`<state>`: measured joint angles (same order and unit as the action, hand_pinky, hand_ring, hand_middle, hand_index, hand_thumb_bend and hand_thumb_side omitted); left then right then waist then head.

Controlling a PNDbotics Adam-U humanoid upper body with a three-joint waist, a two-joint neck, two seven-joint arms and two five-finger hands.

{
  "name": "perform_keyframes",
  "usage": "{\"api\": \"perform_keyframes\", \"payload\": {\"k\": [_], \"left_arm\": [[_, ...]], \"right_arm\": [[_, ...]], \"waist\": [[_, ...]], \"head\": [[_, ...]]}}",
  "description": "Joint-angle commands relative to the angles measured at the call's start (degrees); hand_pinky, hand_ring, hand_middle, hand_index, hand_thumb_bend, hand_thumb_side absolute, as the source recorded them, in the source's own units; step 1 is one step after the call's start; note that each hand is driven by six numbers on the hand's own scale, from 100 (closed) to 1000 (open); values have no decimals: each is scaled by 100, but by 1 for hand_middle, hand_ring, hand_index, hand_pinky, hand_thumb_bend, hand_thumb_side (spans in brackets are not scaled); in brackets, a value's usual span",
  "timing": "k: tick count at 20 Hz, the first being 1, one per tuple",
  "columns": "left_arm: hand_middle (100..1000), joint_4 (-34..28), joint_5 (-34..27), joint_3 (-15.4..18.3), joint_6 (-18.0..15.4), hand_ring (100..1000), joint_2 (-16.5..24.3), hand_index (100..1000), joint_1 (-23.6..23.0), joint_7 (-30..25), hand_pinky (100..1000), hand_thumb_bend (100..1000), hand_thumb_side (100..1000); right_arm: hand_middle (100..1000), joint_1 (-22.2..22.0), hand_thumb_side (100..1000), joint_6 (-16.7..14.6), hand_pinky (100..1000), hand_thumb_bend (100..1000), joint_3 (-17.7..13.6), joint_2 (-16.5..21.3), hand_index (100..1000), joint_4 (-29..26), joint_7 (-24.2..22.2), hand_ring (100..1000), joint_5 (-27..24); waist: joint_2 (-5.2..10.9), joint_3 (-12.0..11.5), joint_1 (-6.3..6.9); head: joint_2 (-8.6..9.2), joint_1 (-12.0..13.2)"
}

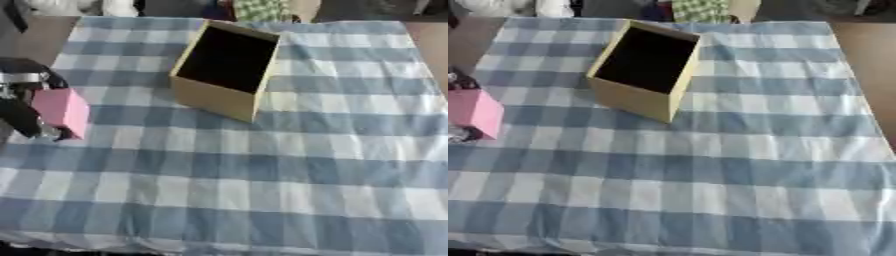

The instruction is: Pick up objects on the table and place them in the box.

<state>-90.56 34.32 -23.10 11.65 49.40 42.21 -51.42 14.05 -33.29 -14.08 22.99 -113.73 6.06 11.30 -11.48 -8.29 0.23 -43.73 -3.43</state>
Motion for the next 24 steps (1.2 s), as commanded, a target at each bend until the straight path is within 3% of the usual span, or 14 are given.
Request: {"api": "perform_keyframes", "payload": {"k": [1,12,18,24], "left_arm": [[587,-139,-33,88,71,536,115,786,267,-20,401,100,327],[585,109,308,6,122,505,-853,785,1534,91,355,100,348],[556,622,731,37,-22,436,-1688,768,2296,348,276,100,356],[536,1429,1159,164,-190,423,-2437,750,2774,841,254,100,359]], "right_arm": [[589,23,750,7,784,100,-35,112,776,-86,12,612,2],[590,90,750,-34,785,100,-28,140,776,-86,16,612,-19],[590,201,751,-71,785,100,-15,116,776,-86,2,612,-59],[590,356,752,-103,785,100,0,67,776,-86,-28,612,-118]], "waist": [[97,-1,15],[31,102,-5],[-81,212,-61],[-239,363,-99]], "head": [[-29,-32],[106,-86],[276,-69],[498,9]]}}
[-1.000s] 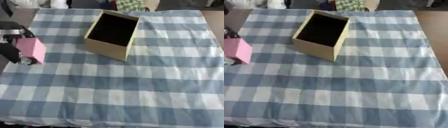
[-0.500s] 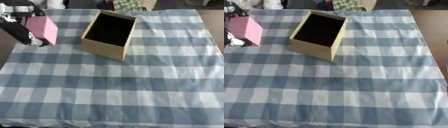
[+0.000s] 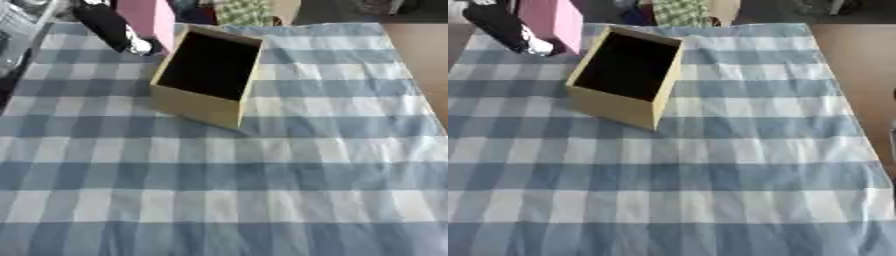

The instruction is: Pick up objects on the table and place them in the box.

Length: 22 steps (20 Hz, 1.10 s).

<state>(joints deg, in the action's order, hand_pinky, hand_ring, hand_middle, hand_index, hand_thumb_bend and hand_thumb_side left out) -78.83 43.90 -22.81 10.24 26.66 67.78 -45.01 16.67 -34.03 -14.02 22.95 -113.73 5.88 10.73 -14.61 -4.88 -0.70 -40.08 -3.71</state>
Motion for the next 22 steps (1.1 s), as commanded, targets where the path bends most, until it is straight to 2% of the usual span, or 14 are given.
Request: {"api": "perform_keyframes", "payload": {"k": [1,5,11,16,22], "left_arm": [[535,408,311,165,-74,423,-254,748,271,291,253,100,358],[537,933,739,299,-215,418,-571,727,411,668,240,100,337],[537,1383,1084,376,-356,420,-909,713,449,1060,236,100,323],[542,1740,1319,428,-428,433,-1059,710,414,1217,253,100,319],[543,1915,1312,412,-544,430,-1250,709,377,1323,249,100,339]], "right_arm": [[590,122,752,-33,785,100,-3,64,776,-86,-18,612,-72],[589,209,753,-32,784,100,3,26,776,-86,-44,611,-111],[588,315,752,-24,783,100,25,-30,776,-86,-91,611,-173],[588,359,752,-22,782,100,30,-65,776,-86,-124,611,-220],[587,383,753,2,781,100,34,-127,776,-86,-165,610,-250]], "waist": [[46,48,-8],[-48,139,-15],[-131,221,-34],[-166,252,-37],[-209,286,-44]], "head": [[171,48],[297,71],[391,101],[417,114],[440,131]]}}
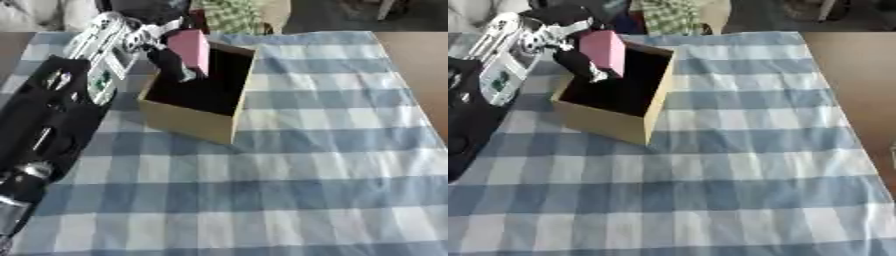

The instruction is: Pick up objects on the table and place them in the box.

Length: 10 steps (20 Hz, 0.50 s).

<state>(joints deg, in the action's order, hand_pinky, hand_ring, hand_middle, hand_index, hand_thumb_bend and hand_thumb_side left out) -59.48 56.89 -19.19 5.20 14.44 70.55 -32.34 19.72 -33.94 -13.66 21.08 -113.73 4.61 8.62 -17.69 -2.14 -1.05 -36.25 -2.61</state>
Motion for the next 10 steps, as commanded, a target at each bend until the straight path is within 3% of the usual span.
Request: {"api": "perform_keyframes", "payload": {"k": [1,10], "left_arm": [[543,-18,-5,37,-61,430,-65,709,101,62,249,100,338],[554,-207,376,-102,-118,452,-155,706,190,-82,273,100,319]], "right_arm": [[587,78,753,-2,780,100,-2,51,776,-86,-45,609,-41],[586,71,753,42,778,100,2,-4,776,-86,-93,609,-67]], "waist": [[94,16,-7],[77,27,32]], "head": [[51,23],[-21,11]]}}
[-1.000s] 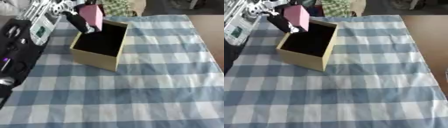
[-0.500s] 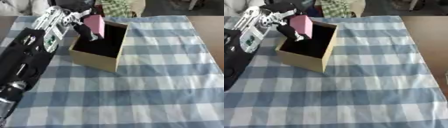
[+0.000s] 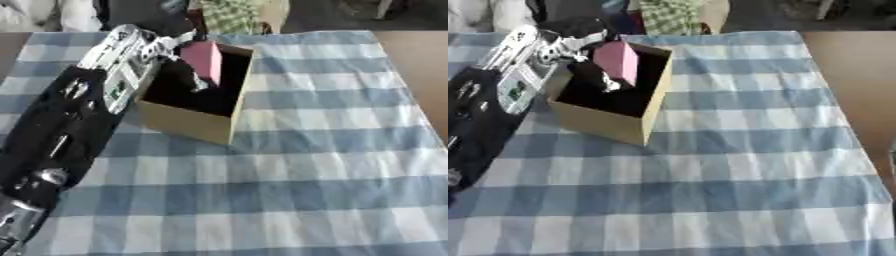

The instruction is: Pick up objects on the table and place them in the box.

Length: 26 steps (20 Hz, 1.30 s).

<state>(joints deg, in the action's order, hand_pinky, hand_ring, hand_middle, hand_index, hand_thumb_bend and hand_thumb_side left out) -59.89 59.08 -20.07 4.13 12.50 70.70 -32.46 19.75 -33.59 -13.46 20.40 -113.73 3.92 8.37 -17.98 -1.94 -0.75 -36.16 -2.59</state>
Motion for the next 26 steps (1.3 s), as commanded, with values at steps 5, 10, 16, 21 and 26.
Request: {"api": "perform_keyframes", "payload": {"k": [5,10,16,21,26], "left_arm": [[565,-122,186,-72,-9,466,-1,716,118,-368,293,100,320],[603,220,174,-72,-19,512,-51,748,25,-647,354,100,322],[677,341,-122,-26,-121,591,-93,813,-35,-957,417,426,446],[765,257,-46,-36,-110,694,-62,888,-45,-987,461,733,493],[792,79,118,3,-104,718,-52,916,-18,-961,457,740,485]], "right_arm": [[586,82,753,22,779,100,-21,28,776,-86,-41,609,-66],[586,91,752,23,778,100,-30,10,776,-86,-45,609,-75],[586,83,752,29,778,100,-44,-13,776,-86,-47,609,-76],[586,79,751,34,778,100,-46,-26,776,-86,-52,610,-88],[585,73,751,55,778,100,-46,-50,776,-86,-72,610,-101]], "waist": [[97,17,7],[75,14,1],[68,12,-18],[85,14,-21],[94,18,-17]], "head": [[-50,6],[-53,-1],[-80,-5],[-77,-8],[-88,-5]]}}
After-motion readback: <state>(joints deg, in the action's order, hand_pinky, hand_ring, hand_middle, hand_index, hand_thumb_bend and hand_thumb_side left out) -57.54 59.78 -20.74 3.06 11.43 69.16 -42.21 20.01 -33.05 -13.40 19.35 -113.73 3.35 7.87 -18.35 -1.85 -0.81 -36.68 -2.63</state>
